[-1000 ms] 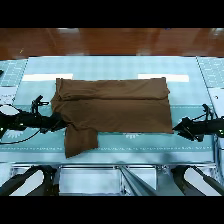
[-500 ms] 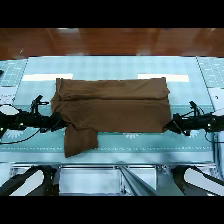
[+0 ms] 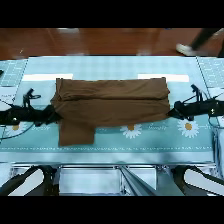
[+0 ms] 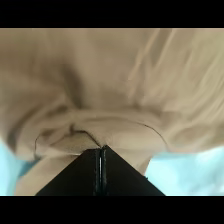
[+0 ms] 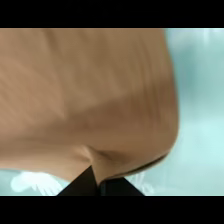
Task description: Fold the shirts.
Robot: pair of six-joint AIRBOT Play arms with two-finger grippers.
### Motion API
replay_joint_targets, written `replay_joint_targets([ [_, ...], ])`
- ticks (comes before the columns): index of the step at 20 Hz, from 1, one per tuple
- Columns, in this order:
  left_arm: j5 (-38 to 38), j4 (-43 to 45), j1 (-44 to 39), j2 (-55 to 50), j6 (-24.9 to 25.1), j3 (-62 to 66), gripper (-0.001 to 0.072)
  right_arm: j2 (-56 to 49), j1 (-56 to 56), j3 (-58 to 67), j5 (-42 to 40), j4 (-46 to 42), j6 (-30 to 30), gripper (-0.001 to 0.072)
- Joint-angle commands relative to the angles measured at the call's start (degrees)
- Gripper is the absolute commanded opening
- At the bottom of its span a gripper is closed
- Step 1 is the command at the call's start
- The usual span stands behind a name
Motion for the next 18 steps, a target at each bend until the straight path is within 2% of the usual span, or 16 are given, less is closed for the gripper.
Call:
replay_joint_targets([
  [1,4.7,-2.3,0.5,-3.7,0.1,8.3,0.0025,-3.3,0.3,8.7,1.5,-0.1,0.1,0.0022],
  [5,4.6,-4.2,-3.5,-16.0,0.1,22.6,0.0025,-11.2,0.3,17.6,1.4,8.3,-0.3,0.0022],
  [8,4.5,-4.2,-6.3,-25.9,-2.0,33.8,0.0025,-17.1,0.3,23.6,0.7,12.3,-0.5,0.0022],
  [13,4.4,-4.2,-7.9,-36.7,-5.8,46.1,0.0026,-24.3,2.4,31.4,-2.6,13.0,-0.3,0.0022],
  [18,4.6,-4.2,-7.9,-40.5,-5.7,48.9,0.0026,-29.6,5.3,36.6,-6.8,13.0,1.1,0.0022],
])
